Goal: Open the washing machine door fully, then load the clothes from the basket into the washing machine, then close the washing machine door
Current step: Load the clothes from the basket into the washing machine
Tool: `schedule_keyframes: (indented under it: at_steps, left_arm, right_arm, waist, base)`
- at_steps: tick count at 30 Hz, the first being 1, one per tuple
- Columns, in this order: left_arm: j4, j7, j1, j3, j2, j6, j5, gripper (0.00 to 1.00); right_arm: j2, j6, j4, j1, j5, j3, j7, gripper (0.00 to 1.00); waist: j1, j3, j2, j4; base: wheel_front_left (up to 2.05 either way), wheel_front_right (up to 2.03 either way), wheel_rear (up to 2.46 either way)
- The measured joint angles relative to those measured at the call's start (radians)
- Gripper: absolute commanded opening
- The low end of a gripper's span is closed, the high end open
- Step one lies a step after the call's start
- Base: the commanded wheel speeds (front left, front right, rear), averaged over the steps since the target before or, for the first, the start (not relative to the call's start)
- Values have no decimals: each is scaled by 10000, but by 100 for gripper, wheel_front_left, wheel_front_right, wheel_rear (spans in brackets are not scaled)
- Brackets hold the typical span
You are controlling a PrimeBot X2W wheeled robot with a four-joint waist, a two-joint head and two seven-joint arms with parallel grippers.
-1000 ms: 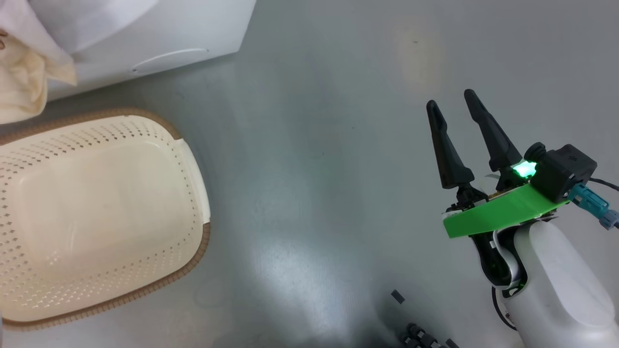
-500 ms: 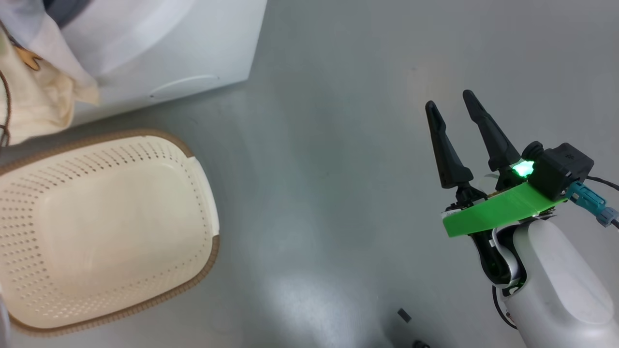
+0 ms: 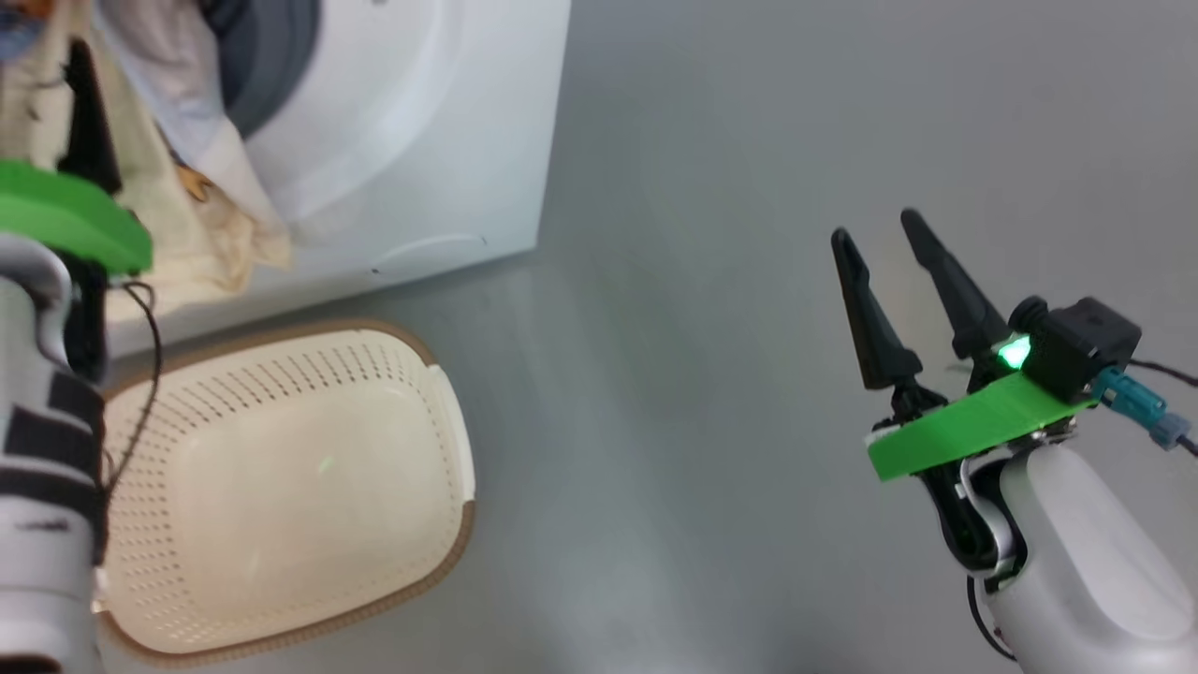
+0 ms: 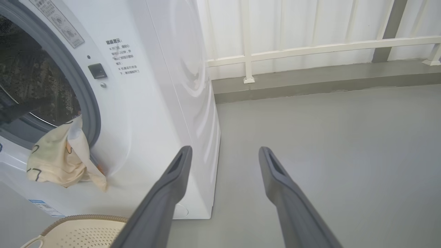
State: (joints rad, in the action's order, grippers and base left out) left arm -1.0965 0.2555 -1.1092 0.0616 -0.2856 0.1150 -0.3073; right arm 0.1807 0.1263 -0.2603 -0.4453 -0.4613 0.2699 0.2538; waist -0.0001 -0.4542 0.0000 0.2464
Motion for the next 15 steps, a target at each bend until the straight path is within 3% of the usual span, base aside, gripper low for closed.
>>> schedule_keyframes:
  at_steps: [15]
  left_arm:
    - [2502,0,3756,-443,932,50,-69,100]
  right_arm:
    - [387,0,-449,984,-410,50,0,100]
  waist:
    - [0,1985,0,-735]
  base:
    - [0,0,0]
